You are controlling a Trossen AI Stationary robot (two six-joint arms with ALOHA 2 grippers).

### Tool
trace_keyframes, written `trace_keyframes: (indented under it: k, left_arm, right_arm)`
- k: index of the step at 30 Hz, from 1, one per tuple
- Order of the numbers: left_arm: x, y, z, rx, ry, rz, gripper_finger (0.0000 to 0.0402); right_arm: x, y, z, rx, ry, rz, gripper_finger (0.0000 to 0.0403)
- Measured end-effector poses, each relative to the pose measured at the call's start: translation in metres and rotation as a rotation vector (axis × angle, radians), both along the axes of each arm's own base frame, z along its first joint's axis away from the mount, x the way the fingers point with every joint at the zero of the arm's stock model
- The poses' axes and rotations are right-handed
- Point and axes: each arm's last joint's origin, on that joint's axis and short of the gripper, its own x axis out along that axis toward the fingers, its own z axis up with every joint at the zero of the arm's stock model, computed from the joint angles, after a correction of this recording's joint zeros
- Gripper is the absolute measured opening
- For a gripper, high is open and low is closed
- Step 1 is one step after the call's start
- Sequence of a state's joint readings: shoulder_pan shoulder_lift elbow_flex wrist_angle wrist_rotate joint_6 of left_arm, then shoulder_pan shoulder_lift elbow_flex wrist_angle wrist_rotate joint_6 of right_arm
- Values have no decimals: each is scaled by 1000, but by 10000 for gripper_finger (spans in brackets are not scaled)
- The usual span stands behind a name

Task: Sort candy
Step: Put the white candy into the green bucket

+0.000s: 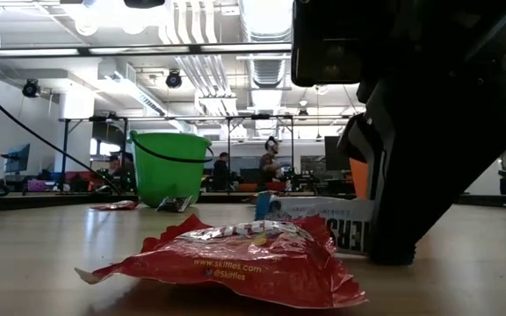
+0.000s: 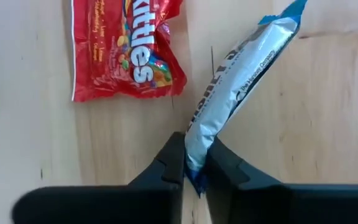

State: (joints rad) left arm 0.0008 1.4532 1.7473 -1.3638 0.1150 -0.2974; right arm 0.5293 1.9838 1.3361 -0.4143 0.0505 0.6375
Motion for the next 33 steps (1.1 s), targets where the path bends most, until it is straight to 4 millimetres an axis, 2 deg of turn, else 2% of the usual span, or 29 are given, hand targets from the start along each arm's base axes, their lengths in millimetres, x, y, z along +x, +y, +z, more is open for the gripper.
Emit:
trace_keyframes:
  k: [5,8,18,28,33]
  left_arm:
    - [0,0,0,0,0,0,23]
    - [0,0,0,0,1,0,23]
    - [1,-1,0,-44,-1,23,23]
    - [21,-4,0,-97,-119,-100,23]
    - [23,-4,0,-76,-140,-164,23]
  right_arm:
    - [-3,-1,5,17,17,-34,15]
    - [-8,-4,16,17,31,-35,15]
    - [-13,-16,75,7,-133,-38,14]
    - [4,-33,131,-58,-287,6,13]
    - [12,-49,157,-149,-304,-5,13]
